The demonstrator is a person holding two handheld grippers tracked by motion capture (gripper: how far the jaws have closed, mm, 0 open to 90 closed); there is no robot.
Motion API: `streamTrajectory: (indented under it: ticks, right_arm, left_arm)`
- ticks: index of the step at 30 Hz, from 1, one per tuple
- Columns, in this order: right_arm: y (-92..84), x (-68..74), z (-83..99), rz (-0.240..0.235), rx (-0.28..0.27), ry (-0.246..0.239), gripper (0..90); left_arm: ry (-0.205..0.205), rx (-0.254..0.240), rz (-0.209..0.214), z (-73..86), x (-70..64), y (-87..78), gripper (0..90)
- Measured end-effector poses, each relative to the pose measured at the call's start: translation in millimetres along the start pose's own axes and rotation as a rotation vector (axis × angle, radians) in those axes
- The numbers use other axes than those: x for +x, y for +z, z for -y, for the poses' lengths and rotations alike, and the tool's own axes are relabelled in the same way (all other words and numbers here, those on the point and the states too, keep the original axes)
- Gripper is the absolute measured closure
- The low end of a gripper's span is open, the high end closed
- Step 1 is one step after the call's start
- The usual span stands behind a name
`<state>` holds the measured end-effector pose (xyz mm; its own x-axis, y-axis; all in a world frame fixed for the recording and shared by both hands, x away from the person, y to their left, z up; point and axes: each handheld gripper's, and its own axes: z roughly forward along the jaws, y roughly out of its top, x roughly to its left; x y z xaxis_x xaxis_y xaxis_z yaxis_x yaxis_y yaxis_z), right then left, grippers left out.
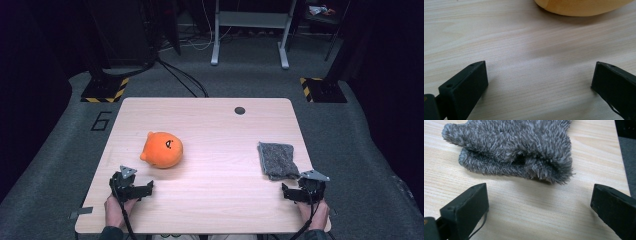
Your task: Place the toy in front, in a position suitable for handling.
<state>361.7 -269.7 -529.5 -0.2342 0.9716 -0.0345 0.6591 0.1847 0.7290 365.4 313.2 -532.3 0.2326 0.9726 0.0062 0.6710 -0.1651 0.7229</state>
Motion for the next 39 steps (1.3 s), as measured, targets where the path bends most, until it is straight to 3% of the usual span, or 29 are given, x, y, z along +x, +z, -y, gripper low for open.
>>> streamTrajectory:
  ticks: [2, 6, 10, 14, 15, 16, 18, 22, 23, 26, 31, 34, 36, 39]
  right_arm:
    - [-0.2, 0.3, 0.1, 0.000, 0.001, -0.002, 0.7]
    - [0.1, -0.5, -0.1, -0.004, 0.004, 0.000, 0.7]
    - [-0.1, 0.0, -0.1, -0.004, 0.007, 0.011, 0.7]
    - [0.3, -0.4, -0.1, -0.007, 0.005, 0.010, 0.7]
    - [0.3, -0.4, -0.1, -0.007, 0.005, 0.010, 0.7]
    - [0.2, -0.3, -0.1, -0.006, 0.007, 0.012, 0.7]
    - [0.1, -0.3, -0.1, -0.006, 0.007, 0.012, 0.8]
    - [0.2, -0.3, -0.1, -0.006, 0.004, 0.009, 0.9]
    - [0.2, -0.4, -0.1, -0.006, 0.004, 0.009, 1.0]
    - [0.1, -0.3, -0.1, -0.007, 0.006, 0.012, 1.1]
    - [0.3, -0.5, -0.1, -0.008, 0.003, 0.009, 1.1]
    - [0.1, -0.7, -0.1, -0.003, 0.004, 0.006, 1.2]
    - [0.1, -0.4, -0.1, -0.001, 0.002, 0.007, 1.2]
    - [0.1, -0.6, -0.2, -0.001, 0.003, 0.008, 1.2]
  left_arm:
    - [0.019, 0.011, 0.017, -0.2, 2.4, -1.3, 0.2]
    - [0.003, 0.024, -0.009, -3.0, 5.0, -4.1, 0.1]
    - [-0.045, -0.070, 0.032, -17.9, 11.5, -19.8, 0.0]
    - [-0.037, -0.115, 0.076, -44.7, 14.5, -33.8, 0.0]
    - [-0.037, -0.115, 0.076, -44.7, 14.5, -33.8, 0.0]
    - [-0.026, -0.135, 0.099, -59.7, 15.2, -38.0, 0.0]
    - [-0.018, -0.165, 0.117, -73.6, 14.4, -41.3, 2.7]
    - [0.012, -0.136, 0.141, -97.8, 9.6, -32.9, 3.9]
    - [0.012, -0.136, 0.141, -97.8, 9.6, -32.9, 4.0]
    - [0.019, -0.096, 0.167, -113.6, 3.6, -16.6, 3.7]
    - [0.032, -0.050, 0.188, -123.2, -2.5, -1.5, 4.1]
    - [0.046, -0.011, 0.200, -123.9, -7.0, 11.1, 12.4]
    - [0.031, -0.020, 0.196, -122.7, -9.9, 15.0, 17.8]
    - [0.053, 0.011, 0.187, -122.8, -13.7, 17.3, 26.5]
